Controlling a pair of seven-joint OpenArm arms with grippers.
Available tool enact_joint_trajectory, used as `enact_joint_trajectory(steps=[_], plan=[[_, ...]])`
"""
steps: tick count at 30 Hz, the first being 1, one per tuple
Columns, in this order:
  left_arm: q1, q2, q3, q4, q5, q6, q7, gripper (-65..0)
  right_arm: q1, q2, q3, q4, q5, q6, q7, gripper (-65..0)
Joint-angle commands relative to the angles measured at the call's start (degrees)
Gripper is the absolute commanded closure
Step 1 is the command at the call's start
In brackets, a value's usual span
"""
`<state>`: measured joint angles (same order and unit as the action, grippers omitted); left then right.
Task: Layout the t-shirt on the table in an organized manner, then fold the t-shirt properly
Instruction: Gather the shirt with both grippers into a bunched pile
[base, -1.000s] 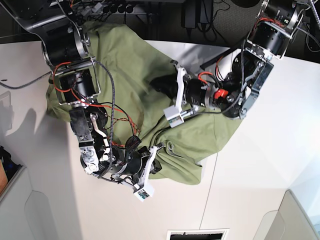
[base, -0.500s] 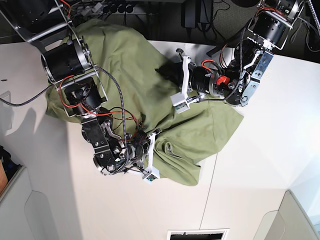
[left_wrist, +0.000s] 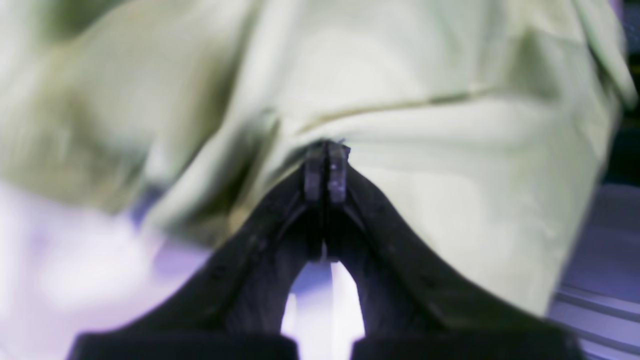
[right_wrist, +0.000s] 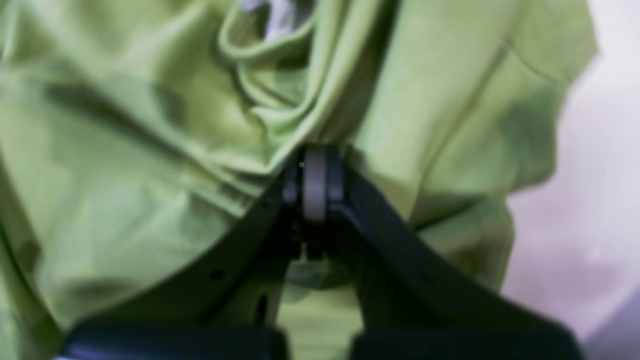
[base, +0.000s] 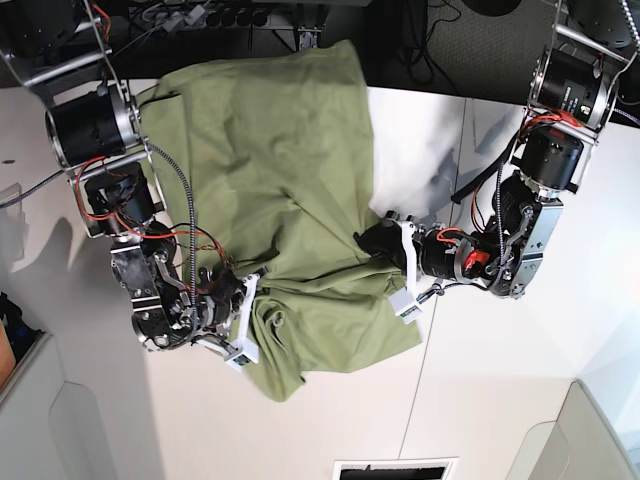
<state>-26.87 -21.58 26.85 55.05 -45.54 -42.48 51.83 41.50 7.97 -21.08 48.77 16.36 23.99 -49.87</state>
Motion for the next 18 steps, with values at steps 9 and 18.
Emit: enact_joint_trajectory(steps=[9, 18], plan=[[-13.14, 6.45, 0.02, -11.56, 13.38, 3.48, -1.07, 0.0, -1.64, 1.84, 0.22, 3.85, 9.33, 0.46, -6.19, 0.0], [-15.85, 8.37, 0.02, -13.9, 12.37, 4.37, -0.81, 0.0, -14.6, 1.86, 0.63, 20.63, 9.09, 0.17, -6.95, 0.0]])
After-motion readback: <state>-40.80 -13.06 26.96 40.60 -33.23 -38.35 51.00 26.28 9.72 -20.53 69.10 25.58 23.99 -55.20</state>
